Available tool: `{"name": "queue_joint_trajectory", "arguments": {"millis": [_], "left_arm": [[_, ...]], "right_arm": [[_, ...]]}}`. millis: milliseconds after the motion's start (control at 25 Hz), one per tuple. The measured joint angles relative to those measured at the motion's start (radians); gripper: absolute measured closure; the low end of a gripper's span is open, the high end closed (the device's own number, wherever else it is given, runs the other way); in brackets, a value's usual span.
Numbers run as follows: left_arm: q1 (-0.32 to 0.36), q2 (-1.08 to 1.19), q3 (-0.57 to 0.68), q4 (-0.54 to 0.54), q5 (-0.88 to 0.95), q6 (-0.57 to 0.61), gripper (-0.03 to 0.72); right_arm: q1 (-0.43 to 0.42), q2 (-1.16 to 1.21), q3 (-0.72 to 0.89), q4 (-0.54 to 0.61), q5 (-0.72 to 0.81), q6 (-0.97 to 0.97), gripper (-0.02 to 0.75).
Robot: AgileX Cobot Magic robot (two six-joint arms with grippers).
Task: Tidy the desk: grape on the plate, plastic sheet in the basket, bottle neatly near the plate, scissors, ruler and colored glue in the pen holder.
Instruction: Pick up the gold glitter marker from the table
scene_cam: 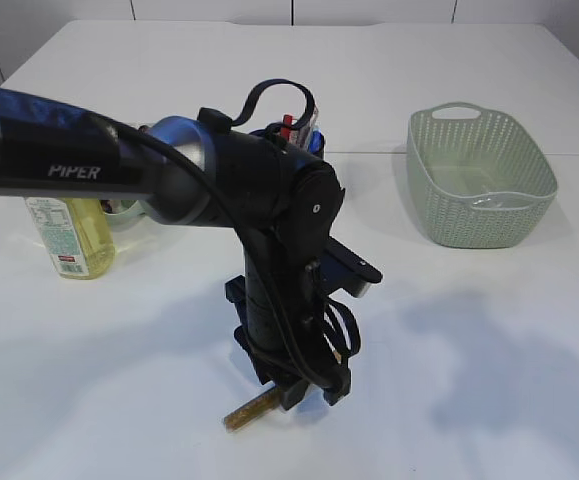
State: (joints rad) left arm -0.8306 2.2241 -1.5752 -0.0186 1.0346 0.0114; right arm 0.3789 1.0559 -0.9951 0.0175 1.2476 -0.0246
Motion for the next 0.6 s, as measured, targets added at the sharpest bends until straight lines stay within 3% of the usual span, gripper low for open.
{"name": "queue_joint_trajectory", "arguments": {"millis": [600], "left_arm": [[0.0,0.0,0.0,-0.007,-0.005,0.0,0.41]], "right_arm": [[0.0,0.0,0.0,0.0,0.0,0.0,0.459]]}}
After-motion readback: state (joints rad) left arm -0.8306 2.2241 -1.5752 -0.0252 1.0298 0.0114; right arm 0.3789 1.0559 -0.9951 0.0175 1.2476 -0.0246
